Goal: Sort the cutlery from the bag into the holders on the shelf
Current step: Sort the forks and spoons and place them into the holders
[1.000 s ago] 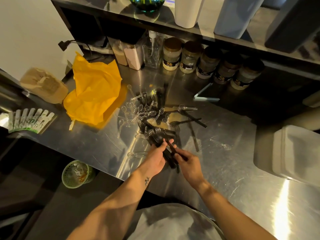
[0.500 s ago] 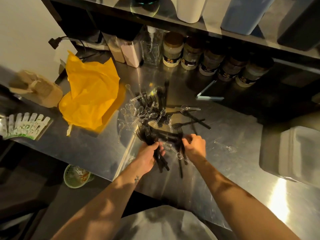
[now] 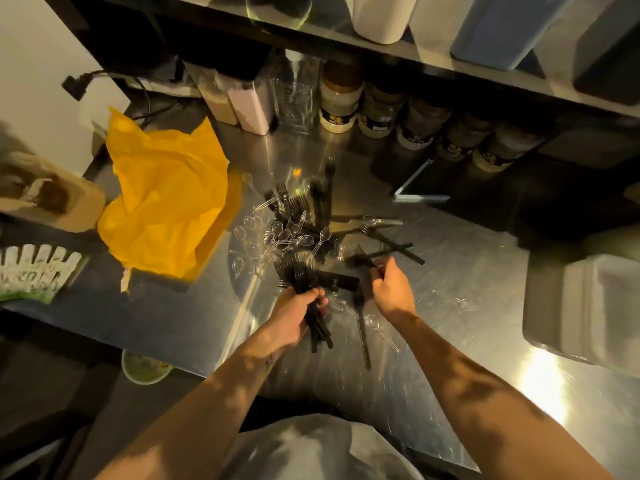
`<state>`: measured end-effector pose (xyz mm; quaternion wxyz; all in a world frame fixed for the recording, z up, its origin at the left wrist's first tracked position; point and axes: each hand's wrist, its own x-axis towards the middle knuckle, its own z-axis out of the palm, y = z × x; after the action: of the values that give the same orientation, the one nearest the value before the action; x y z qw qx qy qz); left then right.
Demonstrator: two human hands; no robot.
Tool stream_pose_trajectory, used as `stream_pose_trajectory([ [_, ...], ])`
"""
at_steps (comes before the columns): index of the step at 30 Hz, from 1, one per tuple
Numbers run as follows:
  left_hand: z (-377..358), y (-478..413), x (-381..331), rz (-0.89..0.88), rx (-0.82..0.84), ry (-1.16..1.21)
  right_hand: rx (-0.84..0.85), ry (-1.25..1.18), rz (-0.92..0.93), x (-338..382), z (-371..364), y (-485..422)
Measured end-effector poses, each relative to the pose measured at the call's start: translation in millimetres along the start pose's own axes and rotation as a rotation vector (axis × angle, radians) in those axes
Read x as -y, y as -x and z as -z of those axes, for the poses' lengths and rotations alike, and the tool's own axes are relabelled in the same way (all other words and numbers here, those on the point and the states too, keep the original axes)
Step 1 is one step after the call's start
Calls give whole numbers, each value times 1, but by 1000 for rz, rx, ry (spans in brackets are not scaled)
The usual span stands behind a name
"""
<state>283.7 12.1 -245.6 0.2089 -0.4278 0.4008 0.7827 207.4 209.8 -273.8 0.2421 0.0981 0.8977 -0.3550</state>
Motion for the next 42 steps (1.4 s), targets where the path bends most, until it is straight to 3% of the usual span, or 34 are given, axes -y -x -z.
stream_pose_trajectory([
  [5,-10,-13,-8,-1,14,-29,45,387,325,3,12,-28],
  [10,-18,-20,-8,5,-47,-29,40,628,404,5,12,-45],
  [18,-22,-30,-14,26,-61,-127,-13,522,504,5,23,-49],
  [26,-36,-34,-21,85,8,-161,-171,306,419,14,38,-47],
  [31,-51,-29,-17,54,-23,-166,-97,-112,312,17,54,-41],
  [36,-64,-31,-9,0,-13,-161,-229,79,5,-26,62,-49],
  [42,-73,-35,1,32,4,-133,-303,152,-171,-74,74,-46],
])
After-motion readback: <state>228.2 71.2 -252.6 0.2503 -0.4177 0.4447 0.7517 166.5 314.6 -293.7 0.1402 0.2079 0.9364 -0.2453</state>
